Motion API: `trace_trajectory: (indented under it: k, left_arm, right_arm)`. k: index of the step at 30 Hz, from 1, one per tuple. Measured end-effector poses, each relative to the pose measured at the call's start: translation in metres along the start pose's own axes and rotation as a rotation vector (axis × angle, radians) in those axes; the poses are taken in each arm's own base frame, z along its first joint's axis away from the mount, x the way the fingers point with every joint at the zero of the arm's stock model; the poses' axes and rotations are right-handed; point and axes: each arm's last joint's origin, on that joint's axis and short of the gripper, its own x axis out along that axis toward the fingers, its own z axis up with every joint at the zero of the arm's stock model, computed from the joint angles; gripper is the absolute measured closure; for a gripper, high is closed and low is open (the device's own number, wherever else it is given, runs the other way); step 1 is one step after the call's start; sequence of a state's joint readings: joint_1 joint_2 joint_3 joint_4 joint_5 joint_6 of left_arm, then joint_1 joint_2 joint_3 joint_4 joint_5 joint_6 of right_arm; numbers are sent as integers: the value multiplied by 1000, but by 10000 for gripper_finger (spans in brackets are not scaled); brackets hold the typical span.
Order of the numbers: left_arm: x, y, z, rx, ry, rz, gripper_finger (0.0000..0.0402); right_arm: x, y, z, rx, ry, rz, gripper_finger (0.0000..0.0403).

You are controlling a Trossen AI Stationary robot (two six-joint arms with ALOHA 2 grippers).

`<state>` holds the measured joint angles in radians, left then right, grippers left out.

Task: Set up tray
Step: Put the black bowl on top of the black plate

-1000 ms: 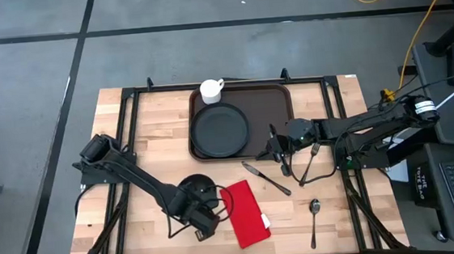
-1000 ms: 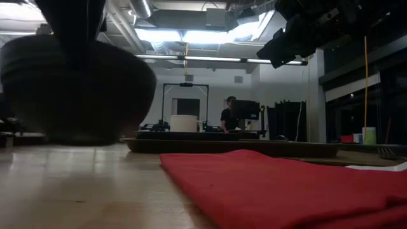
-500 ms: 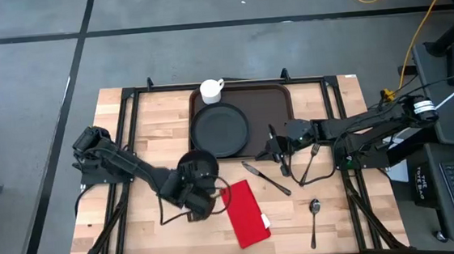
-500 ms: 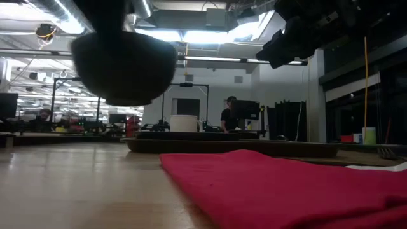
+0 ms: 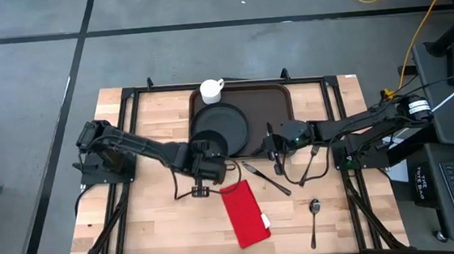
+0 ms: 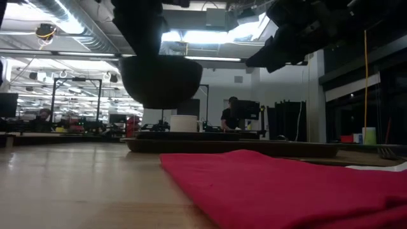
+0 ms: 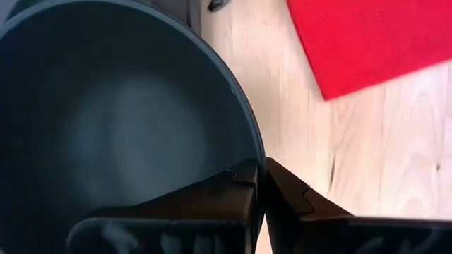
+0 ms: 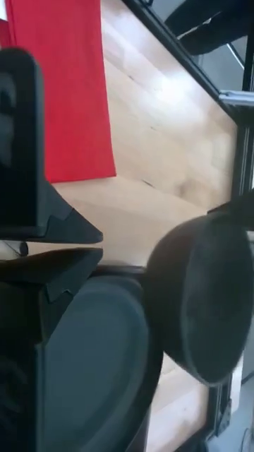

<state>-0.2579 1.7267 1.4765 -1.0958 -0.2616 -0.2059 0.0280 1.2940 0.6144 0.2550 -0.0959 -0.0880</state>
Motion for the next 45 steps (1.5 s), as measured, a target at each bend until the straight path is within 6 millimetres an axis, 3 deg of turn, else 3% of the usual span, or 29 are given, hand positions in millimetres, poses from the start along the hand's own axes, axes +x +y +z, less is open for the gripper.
trace_trajectory:
  k: [18, 28, 32, 36, 45]
  left_arm:
    - [18, 78, 6, 143, 47, -11, 398]
    - [28, 127, 4, 130, 16, -37, 398]
    - [41, 142, 3, 121, -41, -50, 398]
    - [52, 151, -2, 91, -50, -40, 398]
    - [66, 148, -10, 78, -34, -44, 398]
  right_arm:
    - [-3, -18, 4, -31, -47, -115, 375]
    - [-4, -24, 3, -19, -44, -134, 375]
    - [-3, -23, 1, -11, -15, -130, 375]
    - [-3, -23, -2, 40, 5, -127, 375]
    - [-3, -23, -4, 53, 30, -125, 375]
